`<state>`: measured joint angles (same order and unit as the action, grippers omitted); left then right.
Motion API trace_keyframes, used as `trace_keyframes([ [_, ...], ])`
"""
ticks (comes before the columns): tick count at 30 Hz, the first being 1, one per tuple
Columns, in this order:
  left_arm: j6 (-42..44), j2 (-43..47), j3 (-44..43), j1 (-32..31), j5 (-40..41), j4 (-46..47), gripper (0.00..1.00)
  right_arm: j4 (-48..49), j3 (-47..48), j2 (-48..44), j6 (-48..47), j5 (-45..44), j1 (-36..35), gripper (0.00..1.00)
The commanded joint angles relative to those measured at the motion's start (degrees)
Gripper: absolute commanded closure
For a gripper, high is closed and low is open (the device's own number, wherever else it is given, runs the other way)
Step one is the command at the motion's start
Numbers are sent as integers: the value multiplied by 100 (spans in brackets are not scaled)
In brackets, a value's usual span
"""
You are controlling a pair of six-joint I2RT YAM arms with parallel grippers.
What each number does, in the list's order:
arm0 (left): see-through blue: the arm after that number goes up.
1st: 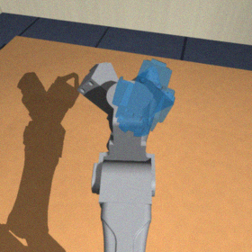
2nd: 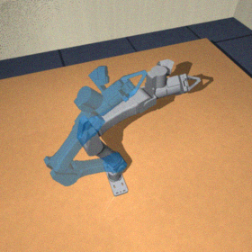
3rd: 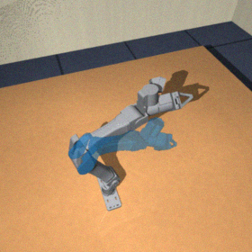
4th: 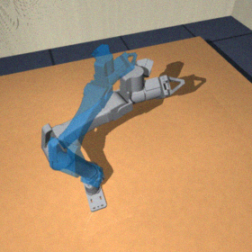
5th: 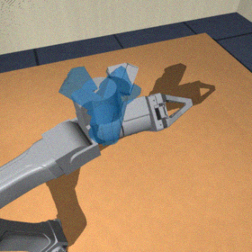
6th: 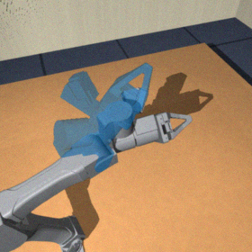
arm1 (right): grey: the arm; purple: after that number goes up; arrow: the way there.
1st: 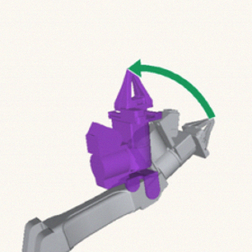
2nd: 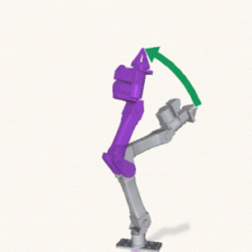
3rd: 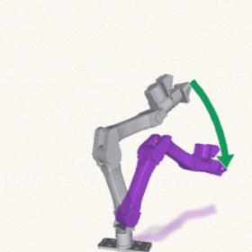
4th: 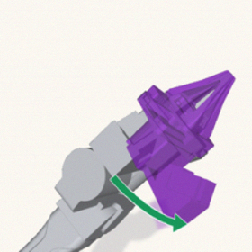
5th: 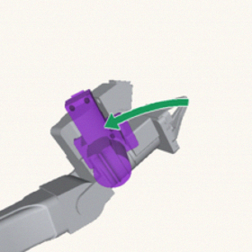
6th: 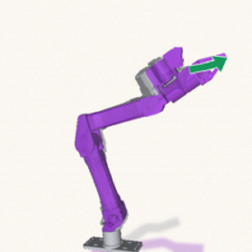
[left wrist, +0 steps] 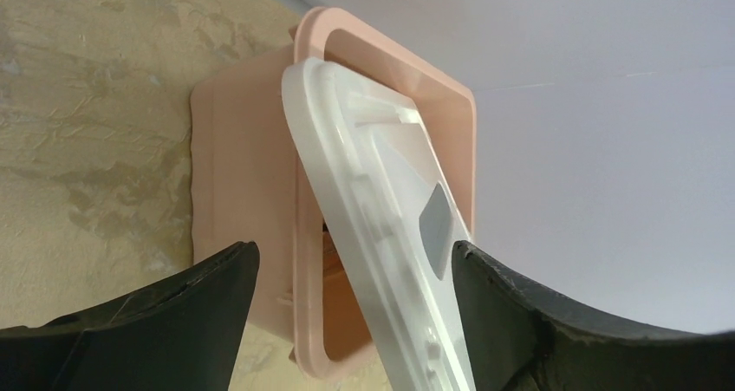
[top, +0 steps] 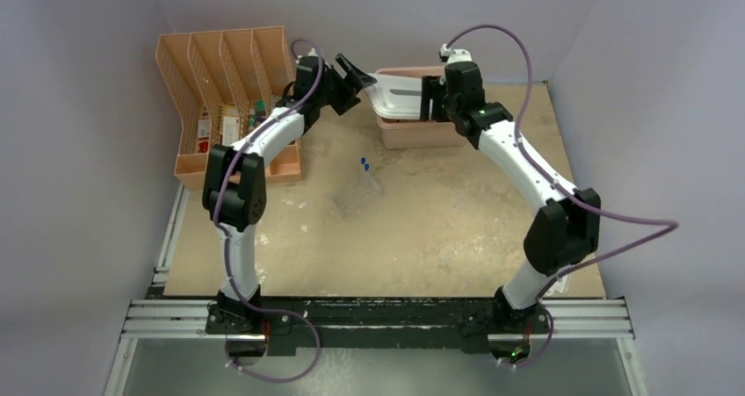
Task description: Organize the chemistry lab equipment
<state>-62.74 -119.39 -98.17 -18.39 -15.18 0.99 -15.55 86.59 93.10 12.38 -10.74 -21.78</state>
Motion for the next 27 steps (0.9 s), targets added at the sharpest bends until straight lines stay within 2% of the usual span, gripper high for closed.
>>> trace_keyframes([
  [1, 186, 525, 306, 29, -259, 235, 19, -379, 603, 439, 3, -359, -10, 28],
  [11, -120, 624, 946, 20, -634, 734, 39, -540, 425, 601, -75, -190, -15, 27],
  [19, 59, 445, 667, 14, -681, 749, 45, -518, 685, 892, -45, -1111, 16, 28],
  [23, 223, 162, 244, 20, -689, 507, 61, -526, 917, 982, -157, -1404, 144, 28],
  [27, 337, -88, -116, 20, -531, 403, 72, -465, 1064, 1002, -255, -1316, 402, 30],
])
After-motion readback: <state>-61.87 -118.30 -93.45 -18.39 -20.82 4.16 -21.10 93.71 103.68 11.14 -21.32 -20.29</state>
